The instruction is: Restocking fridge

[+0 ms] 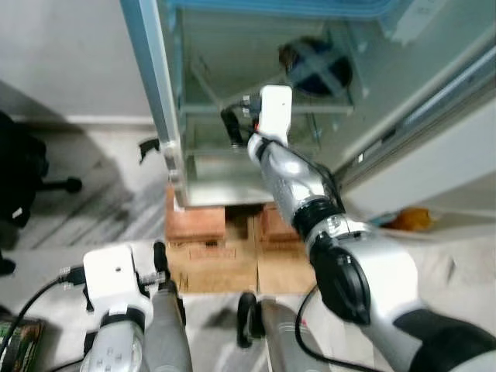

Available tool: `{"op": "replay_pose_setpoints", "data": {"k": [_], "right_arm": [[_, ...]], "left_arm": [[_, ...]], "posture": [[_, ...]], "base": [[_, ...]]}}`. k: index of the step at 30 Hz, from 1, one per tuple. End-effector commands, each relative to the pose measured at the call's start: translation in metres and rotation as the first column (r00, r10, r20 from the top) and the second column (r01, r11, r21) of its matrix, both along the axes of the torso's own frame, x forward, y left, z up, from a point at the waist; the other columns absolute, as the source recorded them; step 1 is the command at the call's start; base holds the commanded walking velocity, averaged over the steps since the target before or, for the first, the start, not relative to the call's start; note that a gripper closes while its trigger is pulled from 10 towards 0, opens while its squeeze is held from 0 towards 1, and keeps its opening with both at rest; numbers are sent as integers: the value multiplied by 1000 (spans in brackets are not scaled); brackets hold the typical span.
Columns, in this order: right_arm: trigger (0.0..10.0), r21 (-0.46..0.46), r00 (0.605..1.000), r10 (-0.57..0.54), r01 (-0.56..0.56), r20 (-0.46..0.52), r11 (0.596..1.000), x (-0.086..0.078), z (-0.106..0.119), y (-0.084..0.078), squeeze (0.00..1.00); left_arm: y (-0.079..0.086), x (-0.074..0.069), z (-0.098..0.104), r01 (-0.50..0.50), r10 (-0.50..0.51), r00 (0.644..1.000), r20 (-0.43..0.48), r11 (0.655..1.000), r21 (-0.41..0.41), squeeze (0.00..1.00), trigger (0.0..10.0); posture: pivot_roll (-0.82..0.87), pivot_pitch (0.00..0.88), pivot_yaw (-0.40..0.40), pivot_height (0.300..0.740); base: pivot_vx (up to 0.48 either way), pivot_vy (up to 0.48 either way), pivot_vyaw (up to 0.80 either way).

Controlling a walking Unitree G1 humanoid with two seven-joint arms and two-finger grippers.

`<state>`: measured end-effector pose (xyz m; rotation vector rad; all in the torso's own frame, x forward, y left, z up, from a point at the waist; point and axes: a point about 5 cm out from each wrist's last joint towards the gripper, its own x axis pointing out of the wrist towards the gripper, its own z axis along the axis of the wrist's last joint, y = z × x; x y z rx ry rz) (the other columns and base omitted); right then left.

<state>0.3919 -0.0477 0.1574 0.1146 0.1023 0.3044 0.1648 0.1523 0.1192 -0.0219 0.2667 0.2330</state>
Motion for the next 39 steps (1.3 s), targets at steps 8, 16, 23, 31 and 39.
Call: {"op": "replay_pose_setpoints", "data": {"k": [8,16,23,31,39], "right_arm": [[10000,-76,988,112,-104,104,992,-18,-26,-53,0],[10000,-117,971,115,-92,211,989,-83,-46,-77,0],[10000,-125,988,-10,29,153,992,-113,-63,-97,0],[10000,-127,984,-69,91,167,988,-104,-55,-103,0],[10000,-148,987,-30,54,161,987,-98,-53,-95,0]], "left_arm": [[3,33,-5,39,-40,998,46,999,14,0,10000],[-1,59,-18,147,-152,985,83,987,58,0,10000],[8,77,-24,174,-181,979,95,982,79,0,10000],[2,88,-31,225,-234,967,105,971,86,0,10000],[1,90,-33,223,-232,966,117,971,87,0,10000]], "posture": [[177,220,-121,740],[93,89,-64,740],[70,13,-22,740],[52,0,-1,740],[65,0,-29,740]], "base": [[0,0,0],[0,0,0],[0,0,0],[-129,0,-211],[-345,0,0]]}}
